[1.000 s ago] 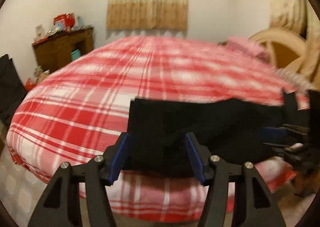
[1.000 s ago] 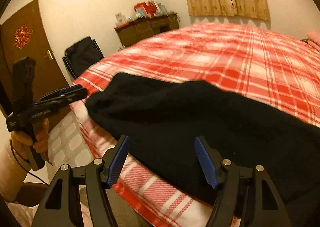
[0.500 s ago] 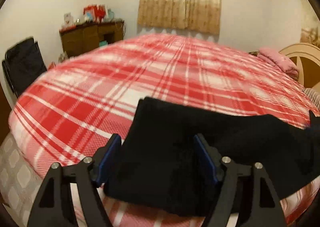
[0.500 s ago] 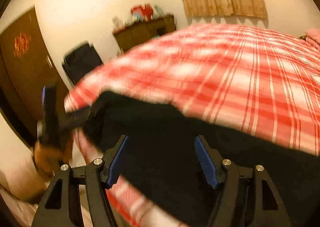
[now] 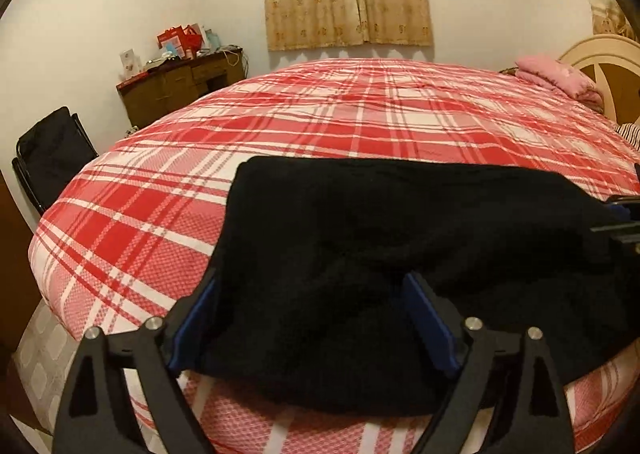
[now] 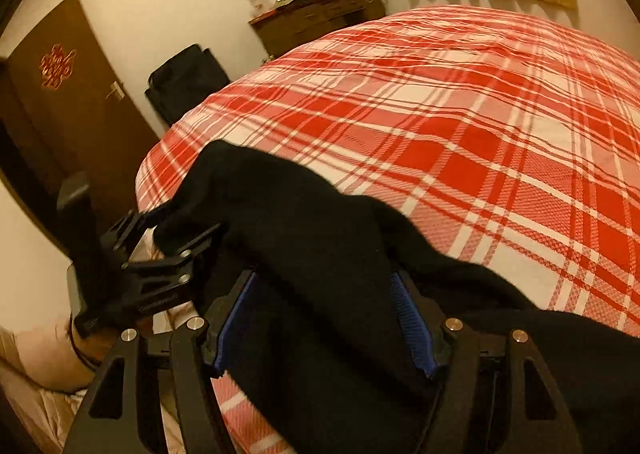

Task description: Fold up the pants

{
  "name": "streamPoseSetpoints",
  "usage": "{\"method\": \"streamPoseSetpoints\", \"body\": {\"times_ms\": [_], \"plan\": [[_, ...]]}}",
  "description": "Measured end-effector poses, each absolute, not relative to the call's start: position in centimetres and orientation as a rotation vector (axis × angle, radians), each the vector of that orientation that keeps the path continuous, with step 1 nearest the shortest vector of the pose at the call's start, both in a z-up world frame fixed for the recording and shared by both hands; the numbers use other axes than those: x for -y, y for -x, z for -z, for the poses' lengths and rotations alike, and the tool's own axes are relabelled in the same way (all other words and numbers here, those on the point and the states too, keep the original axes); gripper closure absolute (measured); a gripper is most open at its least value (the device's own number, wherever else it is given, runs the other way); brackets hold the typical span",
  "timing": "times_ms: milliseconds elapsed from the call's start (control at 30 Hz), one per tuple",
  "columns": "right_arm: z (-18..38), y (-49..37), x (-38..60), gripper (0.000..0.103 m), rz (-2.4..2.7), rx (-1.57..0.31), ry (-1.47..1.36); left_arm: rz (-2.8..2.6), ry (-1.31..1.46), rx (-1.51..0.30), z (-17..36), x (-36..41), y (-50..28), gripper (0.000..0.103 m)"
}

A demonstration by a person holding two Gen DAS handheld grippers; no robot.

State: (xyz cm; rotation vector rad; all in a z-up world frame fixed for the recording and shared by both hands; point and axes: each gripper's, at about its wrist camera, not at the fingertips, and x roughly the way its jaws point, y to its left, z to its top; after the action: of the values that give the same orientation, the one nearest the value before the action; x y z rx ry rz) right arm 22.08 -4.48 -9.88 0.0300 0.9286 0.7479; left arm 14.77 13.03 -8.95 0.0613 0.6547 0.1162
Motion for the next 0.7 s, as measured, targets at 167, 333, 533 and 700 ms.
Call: {"method": "streamPoseSetpoints", "body": {"times_ms": [167,333,533,700], "plan": [[11.1,-24.7,4.7,0.022,-0.835,-0.976,-0.21,-0.119,-0.058,-0.641,9.2,-13.0,-14.3,0.011],[10.9,-27.7,4.0,0.013,-0.86,-0.979,-0.393,-0.119,-0.07,-0.646,9.3,-12.8,-14.4,0.01],[12.1,-32.1,10.8,0.022,-0.813,-0.956,-0.849,-0.096,-0.079,-0.657,9.4,-13.0,-14.7,0.008],[11.5,-32.0,17.3,0.034,-0.621,-0.887,-0.951,-0.083,-0.085,-0.654,9.5,-13.1,-14.6,0.007]]}}
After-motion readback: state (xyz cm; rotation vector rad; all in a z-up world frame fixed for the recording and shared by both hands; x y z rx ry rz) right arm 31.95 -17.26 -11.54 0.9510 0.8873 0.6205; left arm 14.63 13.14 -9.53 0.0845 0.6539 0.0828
